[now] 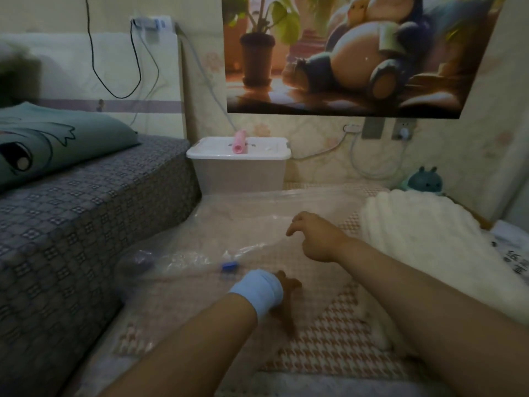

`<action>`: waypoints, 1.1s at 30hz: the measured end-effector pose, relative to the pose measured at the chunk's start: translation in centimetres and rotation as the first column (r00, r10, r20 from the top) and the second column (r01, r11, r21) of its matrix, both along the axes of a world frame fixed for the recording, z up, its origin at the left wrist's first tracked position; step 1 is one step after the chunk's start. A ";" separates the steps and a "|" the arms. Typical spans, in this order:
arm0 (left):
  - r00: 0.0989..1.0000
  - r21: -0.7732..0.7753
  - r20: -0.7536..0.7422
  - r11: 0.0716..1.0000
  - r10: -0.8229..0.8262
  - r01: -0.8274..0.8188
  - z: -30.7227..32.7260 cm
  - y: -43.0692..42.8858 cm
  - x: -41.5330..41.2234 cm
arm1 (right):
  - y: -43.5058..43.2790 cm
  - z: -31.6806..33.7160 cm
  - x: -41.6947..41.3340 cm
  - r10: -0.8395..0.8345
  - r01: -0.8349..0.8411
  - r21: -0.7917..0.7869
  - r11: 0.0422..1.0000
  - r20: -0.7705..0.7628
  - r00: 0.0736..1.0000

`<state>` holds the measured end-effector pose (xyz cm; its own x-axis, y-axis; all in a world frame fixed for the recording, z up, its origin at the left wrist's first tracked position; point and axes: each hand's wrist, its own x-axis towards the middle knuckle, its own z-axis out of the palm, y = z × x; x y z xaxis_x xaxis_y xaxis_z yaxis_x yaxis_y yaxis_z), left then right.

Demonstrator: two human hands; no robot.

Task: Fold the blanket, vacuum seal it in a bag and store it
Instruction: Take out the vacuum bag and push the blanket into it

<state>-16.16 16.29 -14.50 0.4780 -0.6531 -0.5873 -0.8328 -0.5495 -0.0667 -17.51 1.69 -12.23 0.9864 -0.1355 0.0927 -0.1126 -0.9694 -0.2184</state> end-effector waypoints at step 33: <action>0.900 -0.159 0.054 0.894 0.432 -0.420 0.9 2.2 7.2 | 1.7 -2.1 2.4 -0.002 -0.077 -0.480 0.874 -0.161 0.987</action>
